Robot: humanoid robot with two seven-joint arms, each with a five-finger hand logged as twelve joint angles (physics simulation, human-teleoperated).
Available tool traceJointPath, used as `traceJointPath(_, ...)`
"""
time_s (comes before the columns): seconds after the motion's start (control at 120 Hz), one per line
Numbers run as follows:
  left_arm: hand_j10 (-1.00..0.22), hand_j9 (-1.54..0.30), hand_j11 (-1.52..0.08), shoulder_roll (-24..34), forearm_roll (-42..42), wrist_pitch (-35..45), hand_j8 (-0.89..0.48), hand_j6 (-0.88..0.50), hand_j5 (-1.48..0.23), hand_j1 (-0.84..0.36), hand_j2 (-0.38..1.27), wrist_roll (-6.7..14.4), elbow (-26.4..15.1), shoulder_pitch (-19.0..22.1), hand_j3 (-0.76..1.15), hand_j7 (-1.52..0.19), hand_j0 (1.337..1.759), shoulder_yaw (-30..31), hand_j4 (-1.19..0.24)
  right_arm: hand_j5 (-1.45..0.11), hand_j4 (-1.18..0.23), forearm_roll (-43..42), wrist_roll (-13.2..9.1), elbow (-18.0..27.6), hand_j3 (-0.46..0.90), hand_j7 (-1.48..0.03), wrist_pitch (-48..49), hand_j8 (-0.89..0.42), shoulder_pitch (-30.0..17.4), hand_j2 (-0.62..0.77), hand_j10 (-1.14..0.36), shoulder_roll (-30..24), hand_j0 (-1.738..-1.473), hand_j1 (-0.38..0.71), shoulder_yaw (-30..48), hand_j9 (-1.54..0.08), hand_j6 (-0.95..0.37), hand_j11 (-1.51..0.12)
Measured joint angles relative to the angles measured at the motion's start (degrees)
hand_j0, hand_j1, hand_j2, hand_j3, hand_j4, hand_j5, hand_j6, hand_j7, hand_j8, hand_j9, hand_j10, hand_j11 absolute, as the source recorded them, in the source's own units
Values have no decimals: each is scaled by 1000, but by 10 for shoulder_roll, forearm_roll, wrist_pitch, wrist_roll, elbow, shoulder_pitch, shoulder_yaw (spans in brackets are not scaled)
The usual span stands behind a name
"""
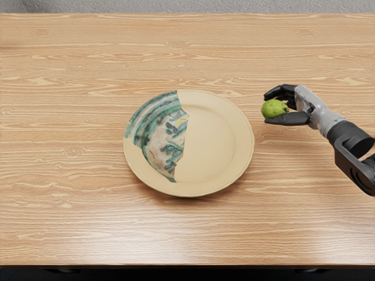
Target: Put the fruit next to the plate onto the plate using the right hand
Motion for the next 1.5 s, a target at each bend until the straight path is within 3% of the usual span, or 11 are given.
traceJointPath(0.133, -3, -4, -4, 0, 0, 0, -3, -3, -4, 346, 1, 0, 0, 0, 0, -4, 1658, 0, -3, -809, -590, 0, 0, 2, 0, -787, 7, -396, 8, 142, -539, 16, -1655, 250, 0, -798, -488, -776)
traceJointPath(0.442, -3, -4, -4, 0, 0, 0, -3, -3, -4, 346, 1, 0, 0, 0, 0, -4, 1658, 0, -3, -822, -595, 0, -3, 15, 0, -796, 13, -383, 19, 51, -530, 52, -1654, 227, 0, -824, -480, -803)
traceJointPath(0.817, -3, -4, -4, 0, 0, 0, -3, -3, -4, 346, 1, 0, 0, 0, 0, -4, 1658, 0, -3, -823, -596, -1, -14, 21, -1, -797, 40, -369, 37, 46, -517, 103, -1653, 233, -8, -822, -465, -801)
traceJointPath(1.208, -3, -4, -4, 0, 0, 0, -3, -3, -4, 346, 1, 0, 0, 0, 0, -4, 1658, 0, -3, -808, -590, -5, -15, 22, 0, -785, 56, -383, 57, -11, -525, 141, -1652, 212, -67, -811, -477, -792)
traceJointPath(1.342, -3, -4, -4, 0, 0, 0, -3, -3, -4, 346, 1, 0, 0, 0, 0, -4, 1658, 0, -3, -712, -527, -5, -28, 22, 0, -697, 53, -391, 69, -29, -498, 146, -1654, 187, -79, -714, -466, -703)
traceJointPath(1.5, -3, -4, -4, 0, 0, 0, -3, -4, -4, 346, 1, 0, 0, 0, 0, -4, 1658, 0, -3, -406, -303, -5, -56, 22, 0, -400, 49, -241, 78, -25, -290, 145, -1656, -30, -76, -408, -276, -402)
